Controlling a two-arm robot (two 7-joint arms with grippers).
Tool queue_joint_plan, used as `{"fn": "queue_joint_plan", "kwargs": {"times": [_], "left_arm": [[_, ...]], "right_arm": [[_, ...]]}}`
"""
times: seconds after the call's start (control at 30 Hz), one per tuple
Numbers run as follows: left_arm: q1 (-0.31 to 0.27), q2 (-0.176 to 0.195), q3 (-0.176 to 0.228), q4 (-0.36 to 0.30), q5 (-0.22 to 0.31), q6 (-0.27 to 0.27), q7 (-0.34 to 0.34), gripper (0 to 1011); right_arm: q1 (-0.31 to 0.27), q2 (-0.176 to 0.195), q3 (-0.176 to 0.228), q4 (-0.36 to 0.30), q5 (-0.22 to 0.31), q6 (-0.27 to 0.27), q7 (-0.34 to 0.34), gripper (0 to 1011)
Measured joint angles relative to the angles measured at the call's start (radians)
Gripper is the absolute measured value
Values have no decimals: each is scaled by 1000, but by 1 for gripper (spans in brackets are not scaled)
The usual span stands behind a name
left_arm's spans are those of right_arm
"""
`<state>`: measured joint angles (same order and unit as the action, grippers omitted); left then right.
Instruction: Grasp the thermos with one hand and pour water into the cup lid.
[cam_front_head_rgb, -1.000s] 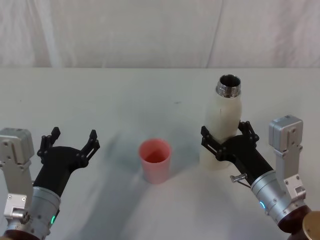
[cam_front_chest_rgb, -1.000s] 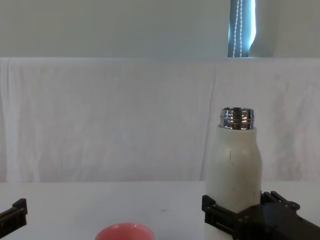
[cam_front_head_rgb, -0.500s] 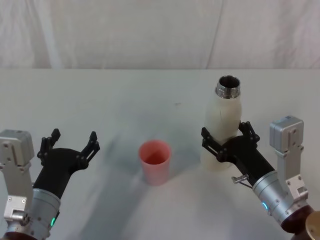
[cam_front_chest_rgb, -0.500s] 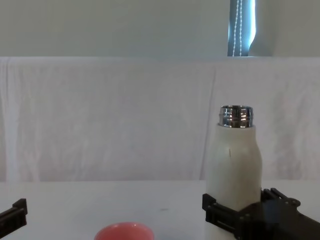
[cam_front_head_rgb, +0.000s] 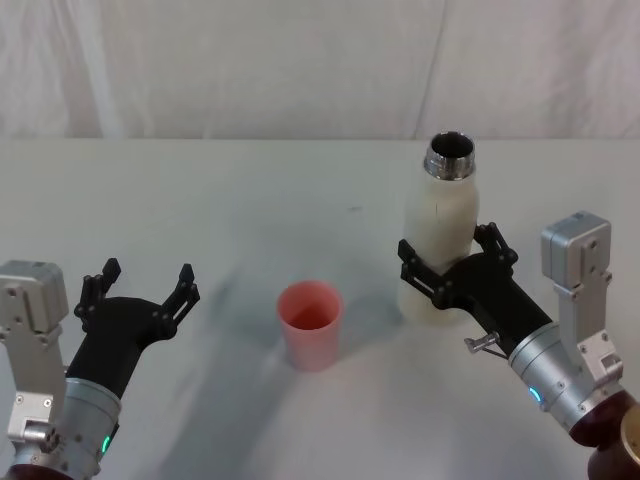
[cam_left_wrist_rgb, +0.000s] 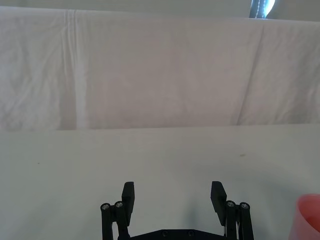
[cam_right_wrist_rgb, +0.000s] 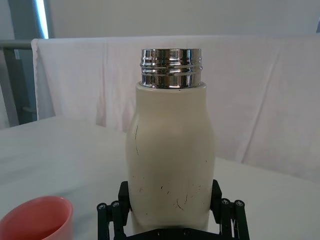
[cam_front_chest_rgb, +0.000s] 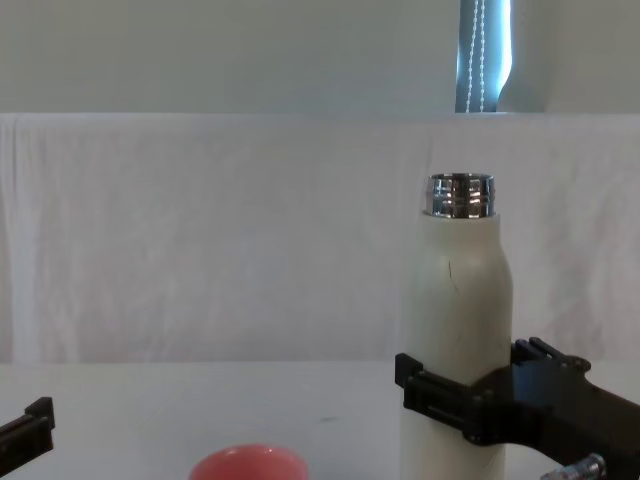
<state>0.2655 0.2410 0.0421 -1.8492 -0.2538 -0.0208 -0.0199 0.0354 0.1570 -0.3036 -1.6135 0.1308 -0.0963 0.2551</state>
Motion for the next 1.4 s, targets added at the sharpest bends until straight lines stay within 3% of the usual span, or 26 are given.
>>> {"fn": "queue_joint_plan", "kwargs": {"times": [0.33,0.8,1.4], "left_arm": [[0,0,0,0,0,0,0,1001],[0,0,0,0,0,0,0,1001],[0,0,0,0,0,0,0,1001]], "right_arm": [[16,27,-11,-15,-19,9,6,951],[27,60,-46,-36,-153,25,-31,951],[37,92,-40,-85,-250,53,-32,951]]}}
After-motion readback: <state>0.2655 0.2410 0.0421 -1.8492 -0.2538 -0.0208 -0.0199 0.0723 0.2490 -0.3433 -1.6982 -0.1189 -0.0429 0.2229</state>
